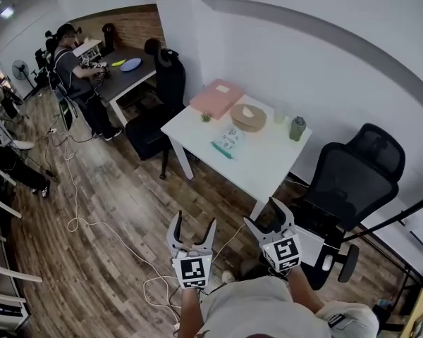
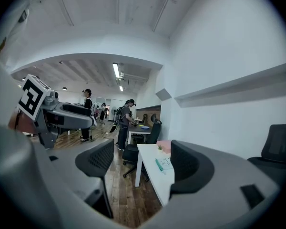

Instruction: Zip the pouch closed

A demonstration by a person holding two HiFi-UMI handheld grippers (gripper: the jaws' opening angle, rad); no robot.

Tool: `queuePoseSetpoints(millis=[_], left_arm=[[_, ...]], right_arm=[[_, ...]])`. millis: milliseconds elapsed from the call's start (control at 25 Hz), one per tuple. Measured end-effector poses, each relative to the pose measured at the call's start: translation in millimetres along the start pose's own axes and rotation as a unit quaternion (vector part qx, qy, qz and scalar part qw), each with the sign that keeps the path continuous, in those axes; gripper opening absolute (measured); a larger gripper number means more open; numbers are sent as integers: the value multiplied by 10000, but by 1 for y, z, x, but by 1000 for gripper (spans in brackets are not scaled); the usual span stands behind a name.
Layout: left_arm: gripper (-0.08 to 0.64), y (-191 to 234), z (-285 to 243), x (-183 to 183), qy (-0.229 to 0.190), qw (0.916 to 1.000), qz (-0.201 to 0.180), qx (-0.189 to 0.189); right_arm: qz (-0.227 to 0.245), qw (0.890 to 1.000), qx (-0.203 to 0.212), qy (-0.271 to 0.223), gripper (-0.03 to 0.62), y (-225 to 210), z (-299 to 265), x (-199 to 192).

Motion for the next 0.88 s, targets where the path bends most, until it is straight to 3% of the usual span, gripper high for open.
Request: queuePoseSetpoints(millis=[880], left_arm=[[379, 70, -122, -5, 53, 9998, -132, -114]], right_arm=[[-57, 9999, -115, 37, 365, -45, -132, -2]])
Point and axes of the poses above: the fingertips, and each gripper's own axes: z backward along the fingers, y to its left, x out of its top, the point moved 3 cm from there along z, backward along the fingers, and after that the axes turned 4 degrees about z, right-handed, at the moved point
